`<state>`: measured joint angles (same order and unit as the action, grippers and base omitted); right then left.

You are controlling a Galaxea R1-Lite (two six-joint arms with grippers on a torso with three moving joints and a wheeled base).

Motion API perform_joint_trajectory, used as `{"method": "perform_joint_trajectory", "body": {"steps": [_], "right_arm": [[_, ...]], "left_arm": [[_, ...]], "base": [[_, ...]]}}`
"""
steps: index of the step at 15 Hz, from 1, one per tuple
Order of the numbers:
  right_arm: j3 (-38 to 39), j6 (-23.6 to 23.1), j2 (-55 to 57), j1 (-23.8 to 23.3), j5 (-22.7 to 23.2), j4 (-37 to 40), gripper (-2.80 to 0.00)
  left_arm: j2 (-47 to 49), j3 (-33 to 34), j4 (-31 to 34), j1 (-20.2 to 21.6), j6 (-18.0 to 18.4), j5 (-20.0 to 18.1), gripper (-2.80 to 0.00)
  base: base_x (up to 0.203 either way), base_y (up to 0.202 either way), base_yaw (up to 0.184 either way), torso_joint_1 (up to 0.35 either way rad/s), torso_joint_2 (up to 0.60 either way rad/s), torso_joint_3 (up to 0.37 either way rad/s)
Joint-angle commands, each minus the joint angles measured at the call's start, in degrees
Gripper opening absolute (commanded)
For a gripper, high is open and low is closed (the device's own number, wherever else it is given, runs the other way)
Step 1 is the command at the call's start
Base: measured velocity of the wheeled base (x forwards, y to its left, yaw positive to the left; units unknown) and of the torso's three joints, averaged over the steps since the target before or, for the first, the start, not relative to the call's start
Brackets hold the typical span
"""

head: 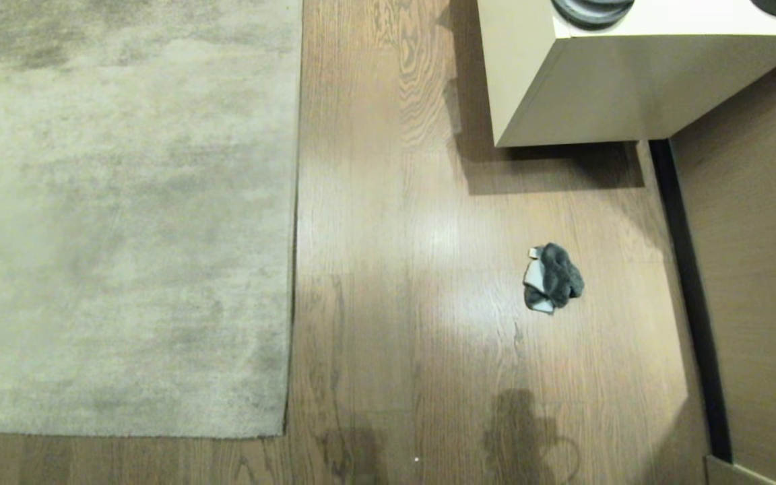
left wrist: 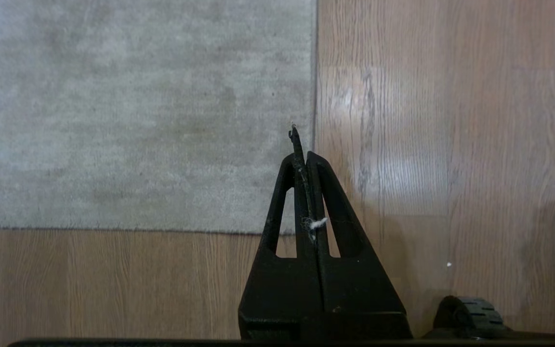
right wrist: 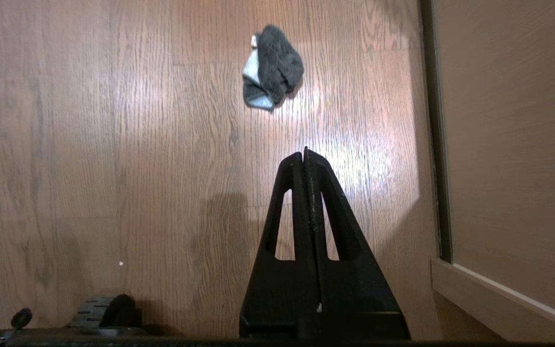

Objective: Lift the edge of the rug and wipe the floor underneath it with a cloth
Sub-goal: Pick up the rag

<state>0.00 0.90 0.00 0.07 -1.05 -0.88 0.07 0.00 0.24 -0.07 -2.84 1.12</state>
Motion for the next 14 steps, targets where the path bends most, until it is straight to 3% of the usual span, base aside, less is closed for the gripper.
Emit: {"method": "perform_joint_trajectory", "body": {"steps": [1,14], "right_arm": [[0.00,0.06,0.09,0.01,-0.01,0.00,-2.80],[0.00,0.03,0.03,0.01,-0.01,0.00,-2.80]], "left_arm": [[0.01,0.00,0.02,0.06,-0.06,0.02,-2.80],[0.01,0.00,0.02,-0.01,-0.06,-0.07,-2.80]], "base": [[0.000,0.000,0.000,0.002,0.00,-0.194],[0.000,0.000,0.000,0.003,0.00,-0.198]]}}
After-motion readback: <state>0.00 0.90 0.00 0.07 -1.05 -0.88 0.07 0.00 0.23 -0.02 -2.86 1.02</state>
